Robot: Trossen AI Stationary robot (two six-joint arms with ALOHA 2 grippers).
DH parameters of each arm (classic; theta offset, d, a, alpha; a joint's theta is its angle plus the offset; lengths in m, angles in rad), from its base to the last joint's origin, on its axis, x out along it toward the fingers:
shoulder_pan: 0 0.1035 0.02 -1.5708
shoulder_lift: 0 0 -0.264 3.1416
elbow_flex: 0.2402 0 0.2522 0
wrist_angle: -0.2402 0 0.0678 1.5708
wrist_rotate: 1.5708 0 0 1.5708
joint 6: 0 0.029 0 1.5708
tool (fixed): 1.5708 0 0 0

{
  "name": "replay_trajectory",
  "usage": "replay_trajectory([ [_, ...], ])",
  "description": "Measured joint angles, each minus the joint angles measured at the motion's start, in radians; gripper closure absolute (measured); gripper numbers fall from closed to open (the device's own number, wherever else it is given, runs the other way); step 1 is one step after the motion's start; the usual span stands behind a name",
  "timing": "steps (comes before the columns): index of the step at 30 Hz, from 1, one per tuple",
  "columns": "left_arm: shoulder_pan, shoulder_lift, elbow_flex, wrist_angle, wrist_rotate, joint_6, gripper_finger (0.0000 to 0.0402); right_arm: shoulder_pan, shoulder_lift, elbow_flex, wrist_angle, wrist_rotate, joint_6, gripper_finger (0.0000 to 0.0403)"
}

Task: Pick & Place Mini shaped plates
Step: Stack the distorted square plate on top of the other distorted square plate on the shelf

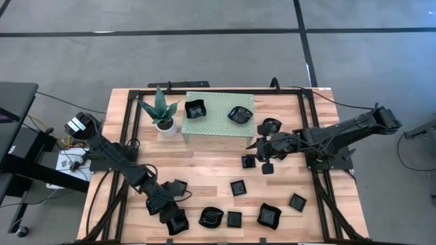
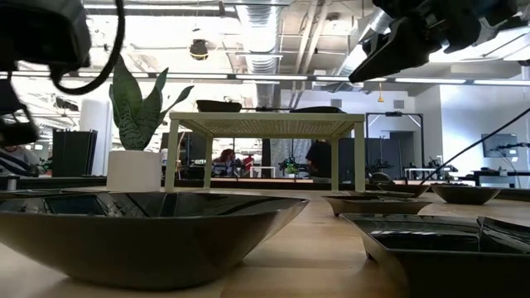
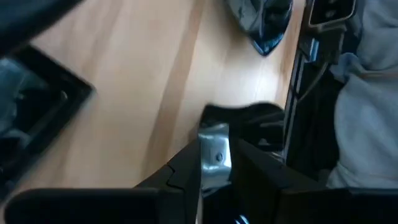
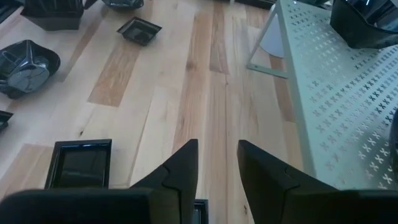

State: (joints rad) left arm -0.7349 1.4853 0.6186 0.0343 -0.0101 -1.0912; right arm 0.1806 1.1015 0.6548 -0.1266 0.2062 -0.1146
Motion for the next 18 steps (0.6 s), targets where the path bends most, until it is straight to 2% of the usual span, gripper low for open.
replay_trajectory([
  [5, -0.019, 0.045, 0.0, 0.011, 0.015, -0.095, 0.0307, 0.0, -0.001, 0.0, 0.0, 0.0, 0.0, 0.0294],
  [10, -0.019, 0.067, 0.0, 0.011, 0.019, -0.095, 0.031, 0.0, -0.002, 0.001, 0.0, 0.0, -0.001, 0.0294],
  [18, -0.017, 0.061, 0.001, 0.02, 0.019, -0.096, 0.0363, 0.0, -0.002, 0.001, 0.001, 0.001, -0.079, 0.0294],
])
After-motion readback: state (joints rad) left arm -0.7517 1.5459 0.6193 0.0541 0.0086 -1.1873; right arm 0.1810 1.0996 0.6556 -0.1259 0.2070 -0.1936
